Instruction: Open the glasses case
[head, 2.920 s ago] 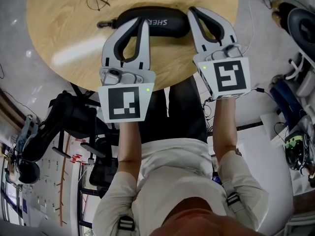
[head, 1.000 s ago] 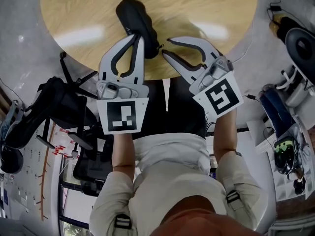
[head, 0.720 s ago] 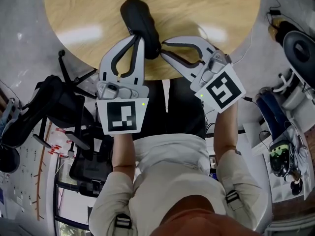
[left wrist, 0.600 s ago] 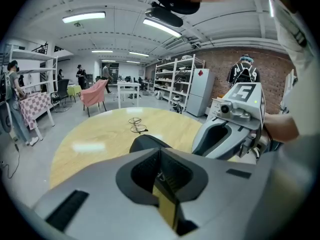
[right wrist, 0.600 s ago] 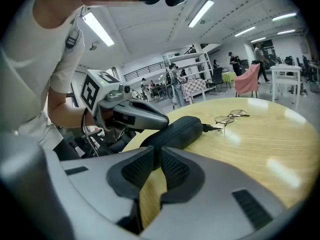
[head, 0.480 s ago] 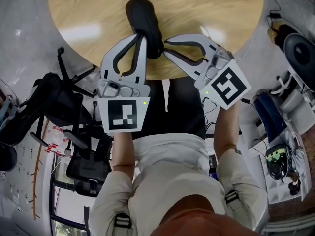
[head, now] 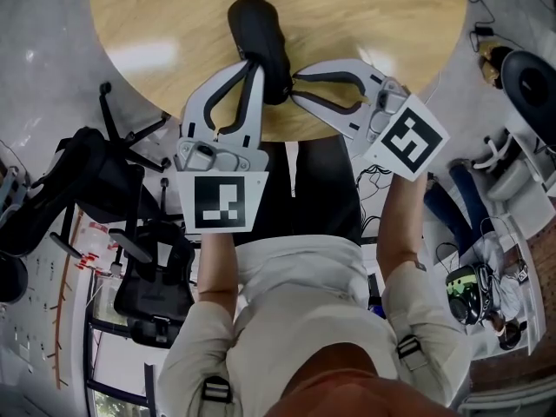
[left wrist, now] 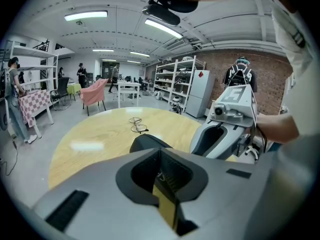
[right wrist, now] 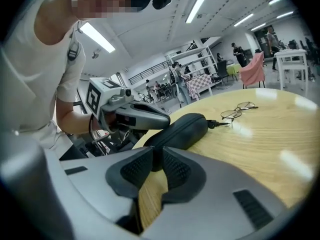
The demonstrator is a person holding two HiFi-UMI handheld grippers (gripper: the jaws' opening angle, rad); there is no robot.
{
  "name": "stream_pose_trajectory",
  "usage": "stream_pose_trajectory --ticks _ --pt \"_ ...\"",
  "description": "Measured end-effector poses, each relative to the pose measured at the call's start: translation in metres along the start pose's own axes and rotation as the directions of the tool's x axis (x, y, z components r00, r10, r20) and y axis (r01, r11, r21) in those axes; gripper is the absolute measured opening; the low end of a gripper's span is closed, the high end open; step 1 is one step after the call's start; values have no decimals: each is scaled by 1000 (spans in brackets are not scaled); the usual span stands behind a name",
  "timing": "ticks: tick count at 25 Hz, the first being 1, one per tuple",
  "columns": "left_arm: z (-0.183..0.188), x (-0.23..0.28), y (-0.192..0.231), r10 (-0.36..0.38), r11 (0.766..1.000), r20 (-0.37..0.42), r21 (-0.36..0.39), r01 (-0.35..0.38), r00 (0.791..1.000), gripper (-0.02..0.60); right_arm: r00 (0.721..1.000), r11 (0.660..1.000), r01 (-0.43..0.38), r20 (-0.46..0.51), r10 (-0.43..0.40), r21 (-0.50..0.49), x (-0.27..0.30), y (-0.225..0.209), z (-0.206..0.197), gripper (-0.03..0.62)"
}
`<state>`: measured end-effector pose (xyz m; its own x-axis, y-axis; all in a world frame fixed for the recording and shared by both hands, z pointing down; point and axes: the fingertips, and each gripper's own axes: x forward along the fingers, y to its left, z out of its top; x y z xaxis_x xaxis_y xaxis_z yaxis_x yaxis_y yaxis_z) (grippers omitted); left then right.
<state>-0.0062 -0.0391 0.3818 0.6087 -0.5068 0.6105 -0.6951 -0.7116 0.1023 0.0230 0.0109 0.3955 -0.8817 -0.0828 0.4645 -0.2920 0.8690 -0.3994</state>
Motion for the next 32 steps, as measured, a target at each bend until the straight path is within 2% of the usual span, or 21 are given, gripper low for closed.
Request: stream_pose_trajectory --ticks 7,21,25,29,32 --pt "0 0 0 6 1000 -3 5 -6 1000 21 998 999 -45 37 44 22 -6 6 4 29" --pt "-1 -1 8 29 999 15 -40 -29 999 21 998 998 -64 -11 64 -2 7 12 0 28" --pt "0 -2 7 25 999 11 -24 -25 1000 20 997 997 -73 -25 73 -15 14 17 1 26" --pt "-2 -2 11 38 998 20 -45 -37 999 21 997 998 -63 -51 61 -31 16 18 2 23" --pt "-1 -6 15 56 998 21 -24 -56 998 21 997 999 -47 -64 45 -28 18 20 4 21"
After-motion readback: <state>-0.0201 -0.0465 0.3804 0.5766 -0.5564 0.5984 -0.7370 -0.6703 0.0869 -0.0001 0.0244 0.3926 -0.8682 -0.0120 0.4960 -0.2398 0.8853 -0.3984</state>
